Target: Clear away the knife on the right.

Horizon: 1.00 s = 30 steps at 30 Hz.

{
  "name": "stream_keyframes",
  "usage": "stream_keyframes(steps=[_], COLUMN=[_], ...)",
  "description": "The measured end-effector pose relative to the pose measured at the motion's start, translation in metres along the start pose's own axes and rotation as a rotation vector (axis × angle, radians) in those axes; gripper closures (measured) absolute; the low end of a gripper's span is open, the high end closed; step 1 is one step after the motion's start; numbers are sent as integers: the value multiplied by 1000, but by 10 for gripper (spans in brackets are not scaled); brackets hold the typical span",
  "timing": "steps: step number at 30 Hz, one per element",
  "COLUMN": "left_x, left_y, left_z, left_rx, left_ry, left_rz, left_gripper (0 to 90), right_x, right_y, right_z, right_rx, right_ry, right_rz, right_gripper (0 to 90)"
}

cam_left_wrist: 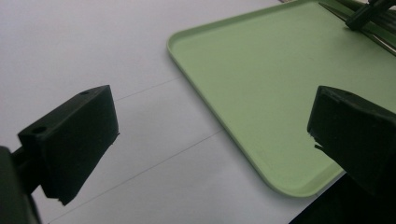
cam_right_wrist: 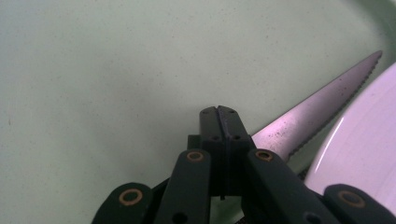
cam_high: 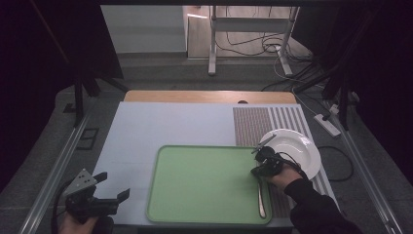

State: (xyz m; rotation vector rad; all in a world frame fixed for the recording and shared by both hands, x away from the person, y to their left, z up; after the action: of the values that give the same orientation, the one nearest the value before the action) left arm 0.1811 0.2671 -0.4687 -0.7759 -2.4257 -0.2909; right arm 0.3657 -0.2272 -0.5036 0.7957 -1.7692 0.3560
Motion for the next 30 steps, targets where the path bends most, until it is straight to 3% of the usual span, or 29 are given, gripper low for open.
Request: stream_keyframes(steps=[4, 12, 22, 25, 28, 30], left_x=[0, 1, 1, 0, 0, 0], left_y=[0, 0, -1, -1, -1, -1], left_z=[0, 1, 1, 1, 0, 0], left_rx=[0, 0, -5, -5, -9, -9], left_ry=[0, -2, -1, 0, 2, 2], left_rz=[0, 4, 10, 10, 10, 10], left_gripper=[17, 18, 21, 21, 21, 21], right_x=[1, 16, 39, 44, 45, 44], right_y=[1, 14, 26, 25, 21, 19], right_z=[-1, -6, 0, 4, 8, 11], right_rx=[-3, 7, -4, -15, -17, -25], right_ry=[-11, -114, -229, -265, -276, -280], right_rz=[-7, -37, -63, -35, -25, 12], right_gripper=[894, 757, 382, 205, 121, 67])
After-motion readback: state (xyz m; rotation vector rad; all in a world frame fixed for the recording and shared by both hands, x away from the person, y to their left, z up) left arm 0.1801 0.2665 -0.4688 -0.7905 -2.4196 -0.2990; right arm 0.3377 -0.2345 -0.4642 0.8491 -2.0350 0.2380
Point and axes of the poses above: each handheld gripper's, and its own axes: x roughly backward along the jaws, z roughly out of its underside, y roughly to its left, the point moved 1 cm from there along -x, roughly forward along the jaws, and after that the axes turned 11 degrees about -x, right-handed, at the moved point
